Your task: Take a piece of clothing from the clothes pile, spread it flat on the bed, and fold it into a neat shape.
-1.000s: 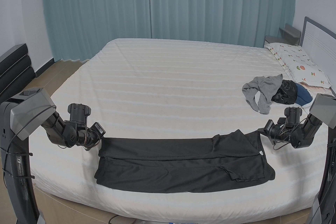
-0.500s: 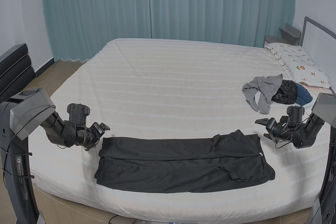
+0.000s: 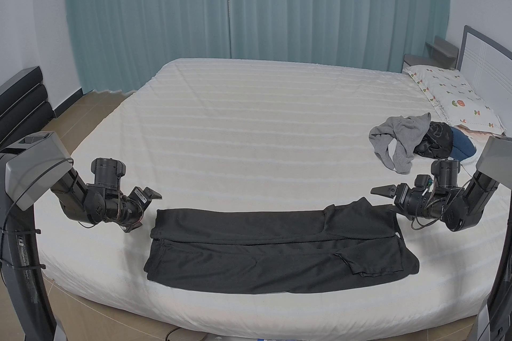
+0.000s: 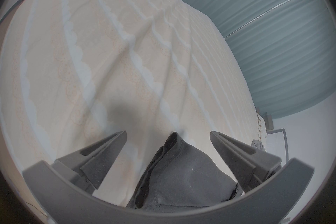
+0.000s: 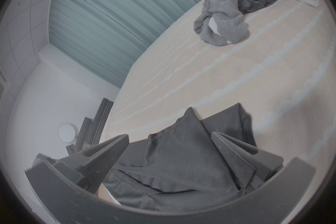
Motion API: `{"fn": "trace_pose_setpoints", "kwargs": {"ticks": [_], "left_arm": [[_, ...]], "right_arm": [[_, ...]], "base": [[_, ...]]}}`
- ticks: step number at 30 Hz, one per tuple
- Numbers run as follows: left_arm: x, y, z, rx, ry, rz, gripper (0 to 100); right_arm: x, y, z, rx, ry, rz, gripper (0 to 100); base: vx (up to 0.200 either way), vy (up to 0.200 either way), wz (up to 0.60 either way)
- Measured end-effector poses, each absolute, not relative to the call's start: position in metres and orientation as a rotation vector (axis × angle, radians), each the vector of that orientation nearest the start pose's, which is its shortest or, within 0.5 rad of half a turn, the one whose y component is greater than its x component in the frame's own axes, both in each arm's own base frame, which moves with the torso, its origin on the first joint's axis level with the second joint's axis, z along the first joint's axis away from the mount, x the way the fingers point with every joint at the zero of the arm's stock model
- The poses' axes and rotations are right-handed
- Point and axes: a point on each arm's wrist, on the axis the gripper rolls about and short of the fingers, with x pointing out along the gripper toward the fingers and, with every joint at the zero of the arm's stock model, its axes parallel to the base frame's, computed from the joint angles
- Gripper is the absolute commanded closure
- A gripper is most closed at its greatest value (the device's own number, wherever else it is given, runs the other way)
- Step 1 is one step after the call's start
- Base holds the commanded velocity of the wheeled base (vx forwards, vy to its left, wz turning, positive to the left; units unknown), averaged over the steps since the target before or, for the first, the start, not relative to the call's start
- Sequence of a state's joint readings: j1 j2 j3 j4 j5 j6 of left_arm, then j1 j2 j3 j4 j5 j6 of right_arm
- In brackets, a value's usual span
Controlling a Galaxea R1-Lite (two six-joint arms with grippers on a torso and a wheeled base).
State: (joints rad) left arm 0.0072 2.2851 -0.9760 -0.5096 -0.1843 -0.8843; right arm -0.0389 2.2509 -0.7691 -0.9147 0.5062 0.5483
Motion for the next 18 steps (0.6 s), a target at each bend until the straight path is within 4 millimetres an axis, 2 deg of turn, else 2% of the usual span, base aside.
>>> {"fn": "trace_pose_setpoints", "kwargs": {"ticks": [8,9,18], "left_arm": [[0.384,-0.001,0.005,-0.911,0.822,0.197,0],[0.384,-0.001,0.006,-0.911,0.822,0.197,0],[0.384,-0.001,0.006,-0.910,0.822,0.197,0]], "right_arm": [[0.369,0.000,-0.010,0.640,0.712,0.303,0],[0.370,0.000,-0.012,0.633,0.718,0.303,100],[0.363,-0.003,-0.031,0.561,0.760,0.310,100]], "base": [[0.000,0.000,0.00],[0.000,0.000,0.00],[0.000,0.000,0.00]]}}
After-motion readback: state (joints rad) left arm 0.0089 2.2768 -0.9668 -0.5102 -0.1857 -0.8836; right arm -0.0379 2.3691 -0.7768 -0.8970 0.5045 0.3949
